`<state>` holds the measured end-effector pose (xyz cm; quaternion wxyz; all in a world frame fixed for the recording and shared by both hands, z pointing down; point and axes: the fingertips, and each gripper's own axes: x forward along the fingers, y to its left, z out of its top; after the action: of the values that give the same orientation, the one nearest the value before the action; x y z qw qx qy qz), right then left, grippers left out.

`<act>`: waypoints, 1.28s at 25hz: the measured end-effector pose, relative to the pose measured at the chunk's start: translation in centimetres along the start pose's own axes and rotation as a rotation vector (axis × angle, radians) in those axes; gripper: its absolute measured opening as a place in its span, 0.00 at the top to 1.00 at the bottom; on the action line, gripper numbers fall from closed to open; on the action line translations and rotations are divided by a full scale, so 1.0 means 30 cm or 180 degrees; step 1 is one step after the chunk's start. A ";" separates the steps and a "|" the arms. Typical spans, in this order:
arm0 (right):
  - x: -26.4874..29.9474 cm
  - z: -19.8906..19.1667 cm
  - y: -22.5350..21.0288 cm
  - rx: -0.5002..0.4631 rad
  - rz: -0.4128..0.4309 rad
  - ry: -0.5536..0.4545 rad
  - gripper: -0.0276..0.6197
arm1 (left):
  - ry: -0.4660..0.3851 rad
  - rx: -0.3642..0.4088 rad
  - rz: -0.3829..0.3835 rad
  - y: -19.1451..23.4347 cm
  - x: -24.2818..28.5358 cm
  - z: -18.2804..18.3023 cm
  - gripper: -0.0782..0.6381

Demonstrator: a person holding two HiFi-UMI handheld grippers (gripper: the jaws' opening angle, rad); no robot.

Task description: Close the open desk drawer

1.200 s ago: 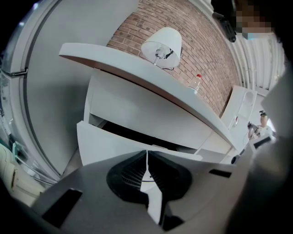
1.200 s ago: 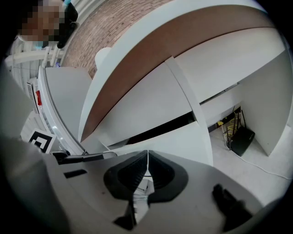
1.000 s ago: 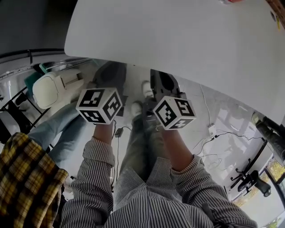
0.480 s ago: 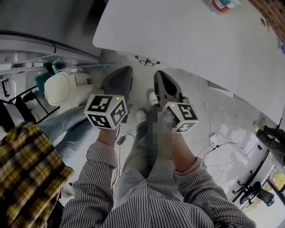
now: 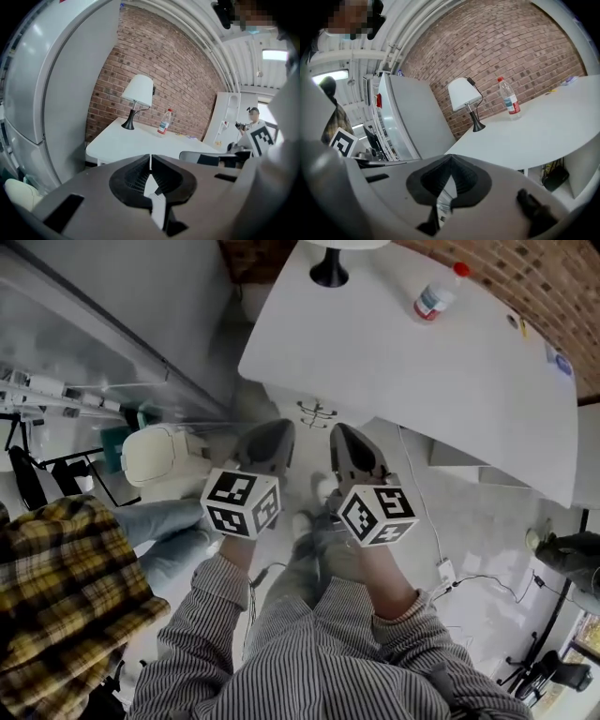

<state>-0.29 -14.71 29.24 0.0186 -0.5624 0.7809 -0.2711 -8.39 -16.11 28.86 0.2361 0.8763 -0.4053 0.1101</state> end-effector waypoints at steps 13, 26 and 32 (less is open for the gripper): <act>-0.217 0.189 0.280 -0.0320 0.0545 0.0007 0.93 | -0.0431 -0.0105 -0.0022 -0.205 -0.284 0.172 0.86; -0.425 0.199 0.332 -0.0541 0.1142 0.0414 0.93 | -0.0637 -0.0217 0.0103 -0.396 -0.401 0.196 0.86; -0.474 0.222 0.326 -0.0819 0.1257 0.0361 0.93 | -0.0621 -0.0145 0.0097 -0.464 -0.403 0.193 0.86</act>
<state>-1.35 -2.58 15.29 -0.0444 -0.3804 0.9036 -0.1916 -5.58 -3.27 14.69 0.2138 0.8710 -0.4420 0.0185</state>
